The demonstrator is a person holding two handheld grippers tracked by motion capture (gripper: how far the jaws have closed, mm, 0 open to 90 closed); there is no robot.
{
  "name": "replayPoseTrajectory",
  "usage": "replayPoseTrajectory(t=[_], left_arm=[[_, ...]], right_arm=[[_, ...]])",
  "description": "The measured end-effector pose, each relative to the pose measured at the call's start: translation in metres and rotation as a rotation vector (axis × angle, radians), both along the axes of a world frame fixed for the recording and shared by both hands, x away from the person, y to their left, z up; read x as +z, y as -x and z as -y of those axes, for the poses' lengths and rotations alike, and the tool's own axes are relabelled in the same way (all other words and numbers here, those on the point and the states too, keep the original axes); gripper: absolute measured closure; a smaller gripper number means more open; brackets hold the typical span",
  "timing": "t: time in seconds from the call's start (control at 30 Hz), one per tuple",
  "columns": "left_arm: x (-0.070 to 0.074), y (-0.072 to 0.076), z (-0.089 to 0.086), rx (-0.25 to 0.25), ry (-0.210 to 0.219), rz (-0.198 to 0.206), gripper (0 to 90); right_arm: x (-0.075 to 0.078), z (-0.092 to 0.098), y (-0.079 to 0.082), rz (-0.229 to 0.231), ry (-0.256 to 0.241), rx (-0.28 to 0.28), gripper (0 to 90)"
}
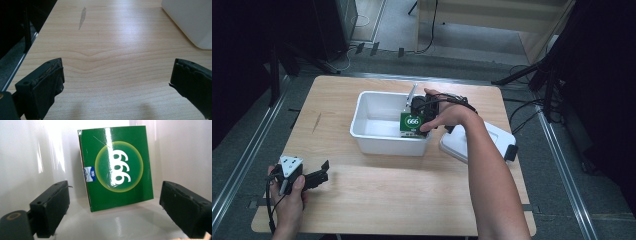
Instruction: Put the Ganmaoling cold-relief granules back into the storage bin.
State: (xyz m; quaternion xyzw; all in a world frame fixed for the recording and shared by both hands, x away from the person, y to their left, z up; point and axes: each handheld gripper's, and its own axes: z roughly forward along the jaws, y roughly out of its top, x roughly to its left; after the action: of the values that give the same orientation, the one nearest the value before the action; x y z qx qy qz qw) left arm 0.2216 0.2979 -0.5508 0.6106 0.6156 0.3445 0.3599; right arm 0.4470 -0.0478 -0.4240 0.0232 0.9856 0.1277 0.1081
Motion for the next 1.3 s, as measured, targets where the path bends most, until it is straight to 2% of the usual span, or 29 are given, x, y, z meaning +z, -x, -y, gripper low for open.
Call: replayPoseTrajectory(t=[0.3,0.37,0.67,0.8,1.1,1.3], left_arm=[[0.000,0.000,0.000,-0.001,0.001,0.000,0.0],[0.000,0.000,0.000,-0.002,0.001,0.000,0.0],[0.000,0.000,0.000,-0.004,-0.002,0.000,0.0],[0.000,-0.001,0.000,-0.006,-0.001,-0.001,0.0],[0.000,-0.001,0.001,-0.009,-0.006,-0.002,0.0],[0.000,-0.001,0.001,-0.015,-0.007,-0.004,0.0]], right_arm=[[0.016,0.007,0.002,0.006,-0.026,-0.032,0.0],[0.020,0.009,0.003,0.002,-0.039,-0.037,0.0],[0.040,0.018,0.007,0.039,-0.084,-0.059,0.0],[0.047,0.026,0.008,0.041,-0.100,-0.084,0.0],[0.053,0.047,0.010,0.062,-0.102,-0.114,0.0],[0.053,0.065,0.011,0.057,-0.102,-0.143,0.0]])
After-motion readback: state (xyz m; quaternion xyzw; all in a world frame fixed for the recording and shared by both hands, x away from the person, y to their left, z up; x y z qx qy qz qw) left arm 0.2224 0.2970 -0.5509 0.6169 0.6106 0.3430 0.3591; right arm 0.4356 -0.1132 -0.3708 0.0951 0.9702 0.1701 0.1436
